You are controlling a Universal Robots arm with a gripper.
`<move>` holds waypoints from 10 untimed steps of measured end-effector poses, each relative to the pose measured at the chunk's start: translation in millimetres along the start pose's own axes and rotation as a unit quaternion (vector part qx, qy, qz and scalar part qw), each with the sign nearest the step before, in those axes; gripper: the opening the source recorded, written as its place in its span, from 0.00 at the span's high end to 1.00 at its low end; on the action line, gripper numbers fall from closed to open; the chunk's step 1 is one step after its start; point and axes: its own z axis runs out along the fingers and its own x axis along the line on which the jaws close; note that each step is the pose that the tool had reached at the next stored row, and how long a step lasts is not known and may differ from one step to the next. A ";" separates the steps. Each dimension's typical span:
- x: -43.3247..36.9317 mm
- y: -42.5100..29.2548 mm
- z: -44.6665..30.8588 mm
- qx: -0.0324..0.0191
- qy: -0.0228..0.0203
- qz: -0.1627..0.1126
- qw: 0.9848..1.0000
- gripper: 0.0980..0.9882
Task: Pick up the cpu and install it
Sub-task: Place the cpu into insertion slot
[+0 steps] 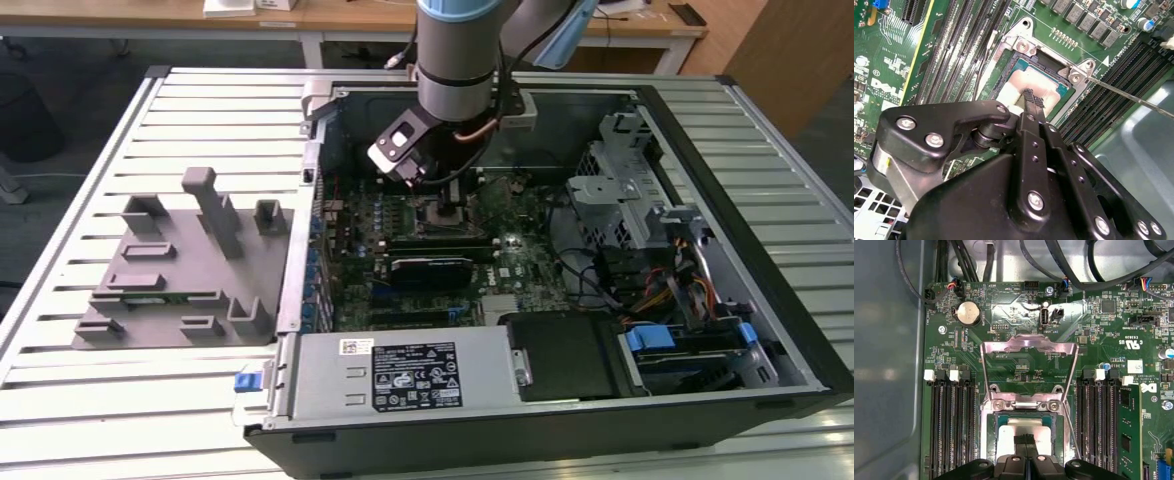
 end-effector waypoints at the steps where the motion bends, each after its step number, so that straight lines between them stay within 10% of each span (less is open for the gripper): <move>1: 0.0 0.0 0.2 0.000 0.000 0.000 1.000 0.99; 10: -0.1 -0.2 3.6 0.000 0.000 0.000 1.000 0.99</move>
